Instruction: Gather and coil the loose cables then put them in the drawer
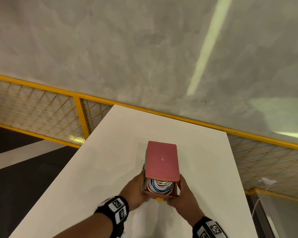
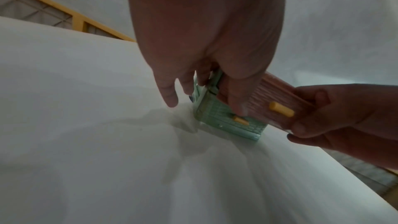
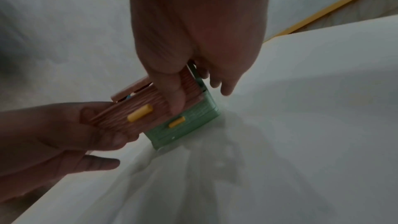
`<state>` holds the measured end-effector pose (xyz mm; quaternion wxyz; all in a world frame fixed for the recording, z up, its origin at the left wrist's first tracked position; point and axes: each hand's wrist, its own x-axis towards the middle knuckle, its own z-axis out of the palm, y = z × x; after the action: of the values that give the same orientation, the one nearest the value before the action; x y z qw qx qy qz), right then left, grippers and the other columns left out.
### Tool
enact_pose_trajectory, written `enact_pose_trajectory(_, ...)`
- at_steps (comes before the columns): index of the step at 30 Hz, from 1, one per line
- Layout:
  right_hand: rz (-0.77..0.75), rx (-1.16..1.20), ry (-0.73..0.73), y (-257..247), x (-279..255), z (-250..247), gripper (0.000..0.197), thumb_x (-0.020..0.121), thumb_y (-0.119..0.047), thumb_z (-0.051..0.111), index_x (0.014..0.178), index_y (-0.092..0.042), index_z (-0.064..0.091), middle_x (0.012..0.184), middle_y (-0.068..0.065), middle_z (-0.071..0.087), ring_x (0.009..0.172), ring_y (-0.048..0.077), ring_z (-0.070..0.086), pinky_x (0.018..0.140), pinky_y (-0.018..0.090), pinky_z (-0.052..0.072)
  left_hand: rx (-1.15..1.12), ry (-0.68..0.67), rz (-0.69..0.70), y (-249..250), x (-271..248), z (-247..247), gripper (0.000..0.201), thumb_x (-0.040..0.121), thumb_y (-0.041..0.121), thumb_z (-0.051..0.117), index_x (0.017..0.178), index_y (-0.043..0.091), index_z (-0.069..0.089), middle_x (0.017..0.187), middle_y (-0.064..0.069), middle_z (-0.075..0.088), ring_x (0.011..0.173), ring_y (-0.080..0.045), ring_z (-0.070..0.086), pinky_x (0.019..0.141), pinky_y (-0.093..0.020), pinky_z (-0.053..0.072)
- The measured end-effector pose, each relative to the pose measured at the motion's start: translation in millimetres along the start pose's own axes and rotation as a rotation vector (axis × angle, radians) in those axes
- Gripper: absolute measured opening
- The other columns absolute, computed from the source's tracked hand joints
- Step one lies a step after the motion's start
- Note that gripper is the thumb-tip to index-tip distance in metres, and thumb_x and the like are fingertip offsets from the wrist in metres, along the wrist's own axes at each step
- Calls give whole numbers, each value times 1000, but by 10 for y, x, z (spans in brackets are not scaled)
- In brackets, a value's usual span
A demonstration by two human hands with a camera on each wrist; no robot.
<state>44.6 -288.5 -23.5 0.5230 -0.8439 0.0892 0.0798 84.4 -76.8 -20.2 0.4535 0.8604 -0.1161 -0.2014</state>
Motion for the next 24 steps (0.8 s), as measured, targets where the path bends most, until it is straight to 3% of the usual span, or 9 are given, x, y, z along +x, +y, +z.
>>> enact_pose_trajectory(3, -9, -84, 149, 53, 17, 102, 66, 72, -3, 72, 125, -35, 49, 108, -15, 68, 98, -3, 64, 71, 8, 48, 46, 120, -42, -92, 72, 11, 66, 80, 24, 60, 144, 35, 45, 136, 5, 62, 123, -15, 58, 101, -30, 47)
enact_pose_trajectory(8, 17, -97, 327, 80, 113, 208, 32, 81, -12, 72, 105, -26, 57, 95, -12, 70, 93, 8, 67, 69, 17, 46, 96, 195, -93, -135, 228, -14, 44, 84, 23, 65, 127, 25, 61, 127, 4, 68, 115, -17, 62, 95, -29, 48)
enact_pose_trajectory(11, 55, -108, 372, 44, 159, 239, 19, 83, -11, 67, 94, -24, 57, 89, -9, 70, 89, 14, 68, 70, 28, 51, 104, 235, -108, -143, 285, -5, 32, 86, 16, 64, 117, 20, 65, 118, 1, 70, 108, -18, 64, 83, -24, 47)
enact_pose_trajectory(13, 83, -131, 383, 29, 146, 254, 16, 83, -14, 65, 93, -24, 57, 89, -10, 70, 87, 13, 68, 72, 32, 53, 117, 248, -108, -146, 283, 3, 27, 86, 12, 62, 112, 19, 66, 110, 1, 71, 102, -18, 65, 76, -22, 44)
enact_pose_trajectory(17, 107, -161, 380, 51, 99, 336, 13, 85, -20, 62, 93, -28, 56, 92, -12, 70, 86, 14, 68, 74, 35, 54, 110, 249, -115, -154, 279, -57, 27, 84, 9, 60, 108, 21, 67, 98, 4, 72, 93, -17, 67, 80, -28, 53)
enact_pose_trajectory(20, 97, -175, 381, 80, 112, 339, 14, 84, -19, 60, 94, -28, 55, 94, -10, 70, 86, 16, 67, 76, 38, 55, 168, 204, -99, -147, 306, -118, 17, 84, 12, 62, 99, 20, 64, 85, 7, 62, 82, -17, 62, 68, -25, 46)
enact_pose_trajectory(22, 102, -151, 348, 68, 128, 323, 19, 85, -16, 61, 100, -27, 57, 99, -7, 71, 88, 16, 68, 79, 40, 56, 187, 186, -109, -120, 314, -154, 15, 84, 15, 64, 97, 22, 60, 88, 7, 63, 84, -18, 62, 69, -26, 46)
enact_pose_trajectory(24, 123, -103, 303, 91, 99, 306, 39, 85, -14, 66, 120, -23, 54, 114, -3, 69, 99, 19, 67, 87, 41, 55, 181, 134, -121, -135, 283, -120, 39, 81, 23, 70, 118, 20, 59, 113, 2, 67, 106, -21, 63, 88, -31, 51)
